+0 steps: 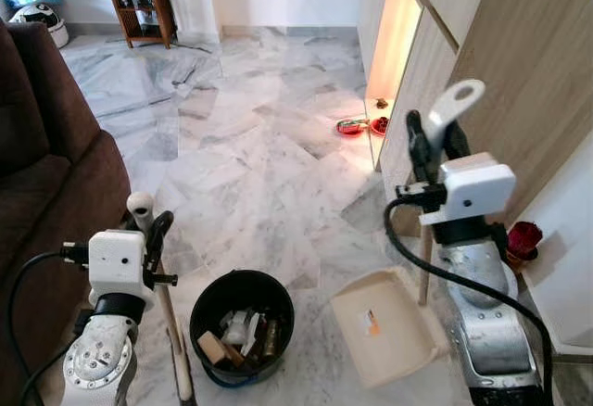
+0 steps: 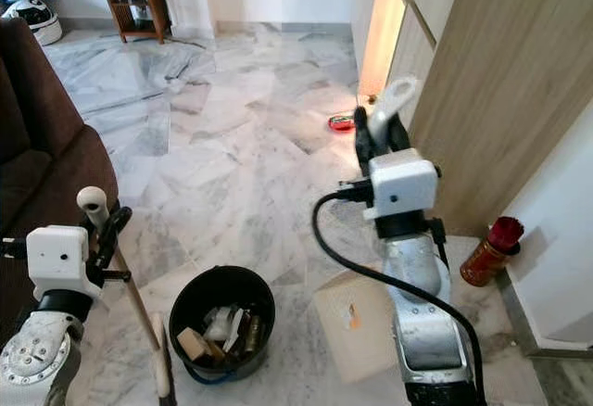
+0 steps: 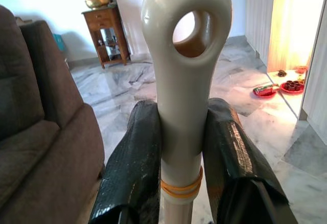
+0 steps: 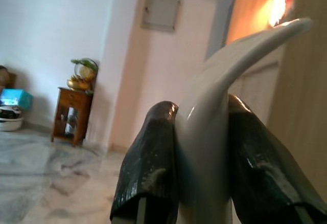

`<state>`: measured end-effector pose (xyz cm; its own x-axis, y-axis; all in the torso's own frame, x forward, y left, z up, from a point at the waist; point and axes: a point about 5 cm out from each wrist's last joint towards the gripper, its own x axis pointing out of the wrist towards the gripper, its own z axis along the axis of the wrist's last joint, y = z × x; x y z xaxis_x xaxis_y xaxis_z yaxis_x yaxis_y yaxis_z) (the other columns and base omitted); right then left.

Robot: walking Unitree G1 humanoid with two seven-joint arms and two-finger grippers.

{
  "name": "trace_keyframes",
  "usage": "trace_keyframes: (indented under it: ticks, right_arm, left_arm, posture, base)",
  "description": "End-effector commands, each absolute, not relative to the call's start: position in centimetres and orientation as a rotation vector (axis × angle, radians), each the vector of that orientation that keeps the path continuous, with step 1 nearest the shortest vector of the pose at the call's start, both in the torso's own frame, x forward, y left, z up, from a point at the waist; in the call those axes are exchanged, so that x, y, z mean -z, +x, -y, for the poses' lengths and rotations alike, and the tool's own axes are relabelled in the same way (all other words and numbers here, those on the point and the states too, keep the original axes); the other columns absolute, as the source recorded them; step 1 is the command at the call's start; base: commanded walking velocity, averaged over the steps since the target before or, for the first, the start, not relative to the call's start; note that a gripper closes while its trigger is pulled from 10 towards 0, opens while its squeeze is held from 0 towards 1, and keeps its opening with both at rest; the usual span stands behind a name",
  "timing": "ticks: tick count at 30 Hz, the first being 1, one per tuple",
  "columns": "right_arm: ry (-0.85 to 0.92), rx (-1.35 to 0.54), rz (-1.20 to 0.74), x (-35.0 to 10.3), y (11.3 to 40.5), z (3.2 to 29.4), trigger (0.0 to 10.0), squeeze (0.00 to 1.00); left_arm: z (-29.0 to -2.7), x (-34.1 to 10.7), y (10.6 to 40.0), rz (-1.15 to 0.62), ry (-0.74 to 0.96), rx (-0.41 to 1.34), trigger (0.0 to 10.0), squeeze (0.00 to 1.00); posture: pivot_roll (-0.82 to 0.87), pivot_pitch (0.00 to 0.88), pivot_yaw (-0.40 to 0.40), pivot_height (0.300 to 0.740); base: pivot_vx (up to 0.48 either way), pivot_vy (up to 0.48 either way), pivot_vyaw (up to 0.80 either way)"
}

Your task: Sweep floor

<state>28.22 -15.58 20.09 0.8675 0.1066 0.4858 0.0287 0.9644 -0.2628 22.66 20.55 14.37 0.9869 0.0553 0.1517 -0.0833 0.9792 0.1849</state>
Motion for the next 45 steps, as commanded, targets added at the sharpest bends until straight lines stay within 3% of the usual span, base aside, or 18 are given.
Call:
trace_keyframes:
  ticks: [1, 13, 35, 45]
  right_arm:
    - [-0.248, -0.023, 0.554, -20.5, 28.2, 16.1, 10.0, 0.00]
    - [-0.141, 0.048, 0.472, -18.9, 28.8, 18.0, 10.0, 0.00]
    - [-0.137, 0.032, 0.484, -19.1, 28.9, 17.7, 10.0, 0.00]
    - [-0.146, 0.026, 0.487, -19.4, 29.0, 17.8, 10.0, 0.00]
  left_arm:
    - [-20.4, -14.9, 22.5, 0.185, 0.185, -0.059, 10.0, 0.00]
    - [-20.2, -14.9, 22.4, 0.191, 0.166, -0.056, 10.0, 0.00]
    - [-20.4, -15.2, 22.5, 0.200, 0.178, -0.051, 10.0, 0.00]
    - [-20.4, -15.3, 22.5, 0.203, 0.177, -0.056, 10.0, 0.00]
  posture:
    - [0.03, 0.048, 0.018, 0.740]
    - [0.03, 0.028, 0.014, 0.740]
    - [0.03, 0.023, 0.025, 0.740]
    - [0.03, 0.047, 0.019, 0.740]
  base:
    - [0.000, 0.000, 0.00]
    - [0.000, 0.000, 0.00]
    - [0.000, 0.000, 0.00]
    - [-0.271, 0.000, 0.00]
